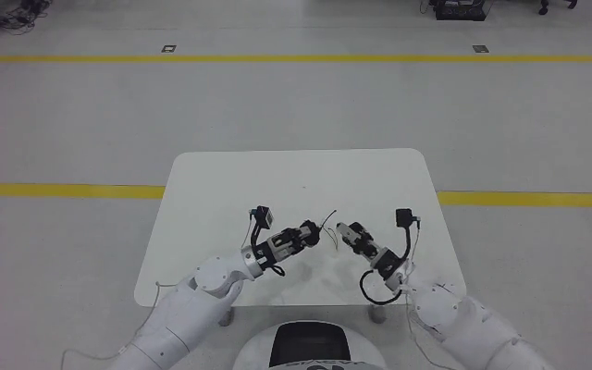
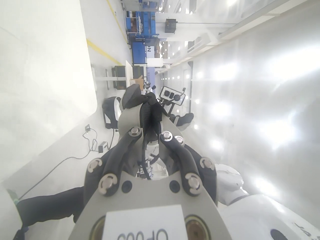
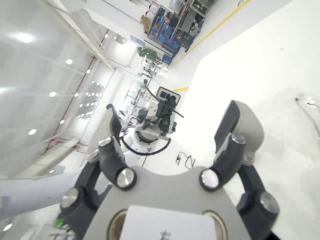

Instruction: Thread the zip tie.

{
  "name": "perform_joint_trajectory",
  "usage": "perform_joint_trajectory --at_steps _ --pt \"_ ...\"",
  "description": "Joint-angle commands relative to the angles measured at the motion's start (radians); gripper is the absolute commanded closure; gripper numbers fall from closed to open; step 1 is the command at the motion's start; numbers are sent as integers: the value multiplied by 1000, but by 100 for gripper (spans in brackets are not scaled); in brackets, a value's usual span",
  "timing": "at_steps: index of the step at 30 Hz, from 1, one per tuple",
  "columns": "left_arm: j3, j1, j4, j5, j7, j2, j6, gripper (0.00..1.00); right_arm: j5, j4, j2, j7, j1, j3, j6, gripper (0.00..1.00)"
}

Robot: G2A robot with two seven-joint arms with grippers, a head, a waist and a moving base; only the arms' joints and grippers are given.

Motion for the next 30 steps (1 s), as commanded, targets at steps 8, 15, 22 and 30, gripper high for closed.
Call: perform_joint_trajectory --at_steps 8,15,22,30 --pt "-48 12 26 -58 -96 -17 0 100 527 152 -116 817 -72 392 0 0" --pt "-70 17 40 -87 -157 -33 0 100 610 359 -288 1245 -48 570 0 0" --pt "-79 10 30 -81 -171 -45 0 100 571 414 -352 1344 -26 599 0 0" --pt "-72 15 26 -107 -155 -48 1 100 570 405 -352 1324 -28 595 6 0"
